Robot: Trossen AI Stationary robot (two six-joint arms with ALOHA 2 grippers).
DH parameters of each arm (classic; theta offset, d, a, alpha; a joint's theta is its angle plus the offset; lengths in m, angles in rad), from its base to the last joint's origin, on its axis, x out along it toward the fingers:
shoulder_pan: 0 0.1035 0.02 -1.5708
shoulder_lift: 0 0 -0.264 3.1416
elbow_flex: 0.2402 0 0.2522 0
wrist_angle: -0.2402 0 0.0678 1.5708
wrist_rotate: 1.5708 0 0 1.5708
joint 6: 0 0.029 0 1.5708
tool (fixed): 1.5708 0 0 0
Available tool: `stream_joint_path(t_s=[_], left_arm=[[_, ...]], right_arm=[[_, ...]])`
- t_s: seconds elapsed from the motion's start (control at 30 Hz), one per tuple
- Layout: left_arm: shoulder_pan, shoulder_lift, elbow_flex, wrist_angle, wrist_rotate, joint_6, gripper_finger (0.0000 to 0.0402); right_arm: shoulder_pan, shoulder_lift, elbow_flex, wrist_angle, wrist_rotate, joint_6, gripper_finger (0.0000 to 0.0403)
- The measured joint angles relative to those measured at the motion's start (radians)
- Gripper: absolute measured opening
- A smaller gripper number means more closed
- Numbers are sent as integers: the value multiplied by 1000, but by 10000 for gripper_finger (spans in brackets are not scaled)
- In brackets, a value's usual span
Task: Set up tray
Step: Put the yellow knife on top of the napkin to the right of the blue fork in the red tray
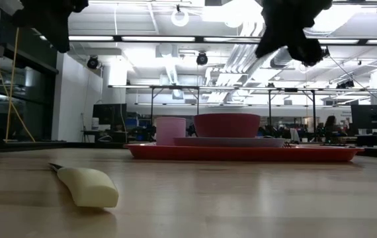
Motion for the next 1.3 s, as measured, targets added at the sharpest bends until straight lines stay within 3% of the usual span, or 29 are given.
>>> stream_joint_path(t_s=[0.1, 0.33, 0.7, 1.0, 1.17, 1.3], left_arm=[[-41, -6, -39, 30, -25, -5, 79], [-214, -49, -149, 53, -92, -173, 79], [-474, -87, -254, 139, -255, -295, 79], [-500, -219, -386, 162, -250, -317, 79], [-500, -338, -444, 209, -249, -251, 79], [-499, -433, -486, 244, -232, -178, 78]], right_arm=[[40, 5, 0, 75, 1, -78, 1], [90, 34, 0, 216, 16, -160, 1], [124, 154, 0, 438, -91, -207, 2], [156, 242, 13, 625, -122, -200, 1], [183, 287, 118, 595, -91, -240, 0], [198, 344, 238, 464, -58, -270, 0]])
